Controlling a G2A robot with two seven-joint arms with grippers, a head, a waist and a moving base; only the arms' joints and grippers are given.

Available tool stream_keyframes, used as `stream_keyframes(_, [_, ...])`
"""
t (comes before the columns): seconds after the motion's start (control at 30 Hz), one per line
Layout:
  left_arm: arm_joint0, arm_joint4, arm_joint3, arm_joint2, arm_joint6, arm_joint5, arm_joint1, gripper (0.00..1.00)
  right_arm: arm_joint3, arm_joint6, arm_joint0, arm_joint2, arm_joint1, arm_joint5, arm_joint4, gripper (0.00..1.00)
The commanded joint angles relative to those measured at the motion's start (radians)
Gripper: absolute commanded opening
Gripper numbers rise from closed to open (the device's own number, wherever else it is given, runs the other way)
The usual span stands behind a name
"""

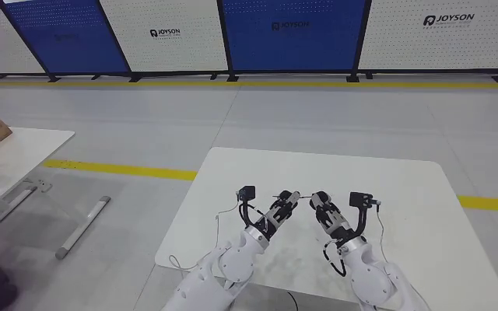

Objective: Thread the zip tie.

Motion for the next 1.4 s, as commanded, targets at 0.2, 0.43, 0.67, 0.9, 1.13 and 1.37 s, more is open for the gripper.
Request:
stream_keyframes(0.2, [0.009, -0.019, -0.005, -0.016, -0.005, -0.012, 0.001, 0.75, 0.006, -0.012, 0.001, 0.005, -0.001, 0.009, 0.001, 0.0])
stream_keyframes(0.43, [0.012, -0.017, -0.004, -0.016, -0.01, -0.015, 0.001, 0.33, 0.004, -0.02, 0.003, 0.002, -0.003, 0.008, 0.002, 0.0])
stream_keyframes(0.67, [0.008, -0.02, 0.002, -0.017, -0.011, -0.016, -0.001, 0.0, 0.004, -0.022, 0.004, 0.0, -0.005, 0.01, -0.004, 0.0])
stream_keyframes(0.9, [0.004, -0.025, 0.009, -0.017, -0.014, -0.019, -0.002, 0.0, 0.008, -0.023, 0.007, -0.002, -0.006, 0.014, -0.003, 0.0])
stream_keyframes(1.13, [0.002, -0.021, 0.009, -0.019, -0.02, -0.02, -0.003, 0.0, 0.007, -0.023, 0.01, -0.002, -0.007, 0.017, -0.006, 0.0])
stream_keyframes(1.37, [0.009, -0.032, 0.001, -0.029, -0.006, -0.019, -0.003, 0.0, 0.007, -0.006, 0.014, -0.009, -0.009, 0.016, -0.004, 1.0])
